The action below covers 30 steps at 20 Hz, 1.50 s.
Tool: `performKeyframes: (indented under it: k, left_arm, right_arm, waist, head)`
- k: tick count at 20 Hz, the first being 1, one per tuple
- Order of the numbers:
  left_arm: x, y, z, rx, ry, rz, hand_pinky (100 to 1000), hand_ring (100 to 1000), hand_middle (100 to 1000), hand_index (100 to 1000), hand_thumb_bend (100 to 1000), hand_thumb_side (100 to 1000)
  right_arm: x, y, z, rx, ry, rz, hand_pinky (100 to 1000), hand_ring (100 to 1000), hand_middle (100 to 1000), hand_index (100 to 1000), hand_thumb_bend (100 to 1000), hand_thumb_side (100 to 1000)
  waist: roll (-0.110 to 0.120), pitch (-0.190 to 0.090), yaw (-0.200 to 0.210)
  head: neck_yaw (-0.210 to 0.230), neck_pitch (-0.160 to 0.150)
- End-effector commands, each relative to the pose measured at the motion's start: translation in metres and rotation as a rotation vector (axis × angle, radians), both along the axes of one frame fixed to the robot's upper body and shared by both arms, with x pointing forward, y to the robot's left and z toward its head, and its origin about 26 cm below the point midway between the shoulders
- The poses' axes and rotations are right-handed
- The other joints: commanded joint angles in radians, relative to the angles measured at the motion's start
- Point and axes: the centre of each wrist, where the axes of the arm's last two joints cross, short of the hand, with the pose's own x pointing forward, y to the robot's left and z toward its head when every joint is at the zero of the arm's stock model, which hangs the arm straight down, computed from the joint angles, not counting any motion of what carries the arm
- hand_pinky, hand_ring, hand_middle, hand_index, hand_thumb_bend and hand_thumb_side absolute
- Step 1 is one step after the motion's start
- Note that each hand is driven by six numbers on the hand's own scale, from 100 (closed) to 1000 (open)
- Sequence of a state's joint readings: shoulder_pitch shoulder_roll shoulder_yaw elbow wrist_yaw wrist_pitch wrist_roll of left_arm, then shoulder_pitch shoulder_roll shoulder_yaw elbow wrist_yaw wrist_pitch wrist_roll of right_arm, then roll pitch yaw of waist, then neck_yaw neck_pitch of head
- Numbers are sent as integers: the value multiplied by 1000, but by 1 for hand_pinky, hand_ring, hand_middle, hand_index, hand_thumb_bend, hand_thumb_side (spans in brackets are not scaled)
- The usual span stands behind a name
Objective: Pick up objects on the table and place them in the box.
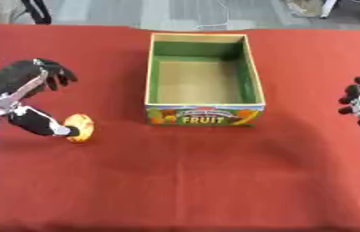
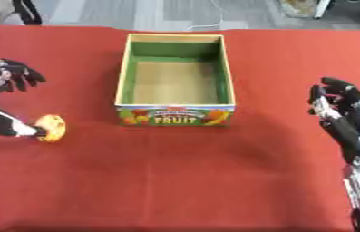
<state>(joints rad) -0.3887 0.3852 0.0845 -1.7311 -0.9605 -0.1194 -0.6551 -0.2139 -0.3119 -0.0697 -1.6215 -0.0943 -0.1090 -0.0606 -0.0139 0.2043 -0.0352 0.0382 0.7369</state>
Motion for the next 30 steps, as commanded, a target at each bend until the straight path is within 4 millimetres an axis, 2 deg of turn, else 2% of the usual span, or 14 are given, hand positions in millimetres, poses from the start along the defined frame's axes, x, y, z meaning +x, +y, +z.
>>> performKeyframes:
  k: [1, 9, 15, 19, 21, 22, 24, 28, 30]
  left_arm:
    - [4, 1, 1, 22, 14, 4, 579, 644, 661, 802, 763, 218]
    - [13, 2, -17, 44, 89, 34, 595, 650, 696, 807, 764, 211]
    - [16, 2, -24, 38, 111, 40, 585, 628, 672, 797, 746, 183]
    - [17, 2, -26, 56, 130, 37, 568, 591, 627, 785, 695, 104]
    - [16, 3, -27, 69, 142, 32, 554, 570, 604, 767, 619, 100]
    - [16, 3, -28, 74, 149, 28, 523, 542, 578, 742, 541, 100]
    - [16, 3, -28, 82, 160, 23, 491, 506, 541, 709, 458, 100]
    - [16, 4, -28, 81, 176, 11, 350, 401, 445, 612, 352, 100]
    - [15, 4, -27, 73, 168, 7, 293, 342, 387, 547, 333, 100]
  right_arm:
    - [1, -2, 7, -16, -19, 2, 556, 620, 618, 788, 254, 412]
    - [2, -2, 7, -14, -21, 5, 556, 620, 618, 788, 255, 412]
    - [2, -1, 7, -14, -20, 5, 556, 620, 618, 788, 255, 412]
    - [2, -2, 7, -14, -20, 4, 556, 620, 618, 789, 254, 412]
    - [2, -2, 7, -14, -20, 3, 556, 620, 618, 789, 253, 412]
    - [2, -2, 7, -14, -20, 3, 556, 620, 618, 789, 253, 412]
    - [2, -2, 7, -14, -20, 3, 556, 620, 618, 789, 254, 412]
    - [2, -2, 7, -14, -20, 3, 556, 620, 618, 789, 253, 411]
    - [2, -2, 7, -14, -20, 3, 556, 619, 618, 789, 253, 411]
  waist:
    - [2, -16, -1]
    - [1, -15, -3]
    - [1, -13, -4]
    - [1, -12, -6]
    - [1, -12, -6]
    - [1, -12, -6]
    - [1, -12, -6]
    - [1, -12, -6]
    - [0, -13, -6]
  head:
    - [3, -2]
    - [4, -5]
    - [5, -4]
    - [5, -4]
    - [5, -4]
    - [5, -3]
    - [5, -3]
    - [5, -3]
    - [5, -3]
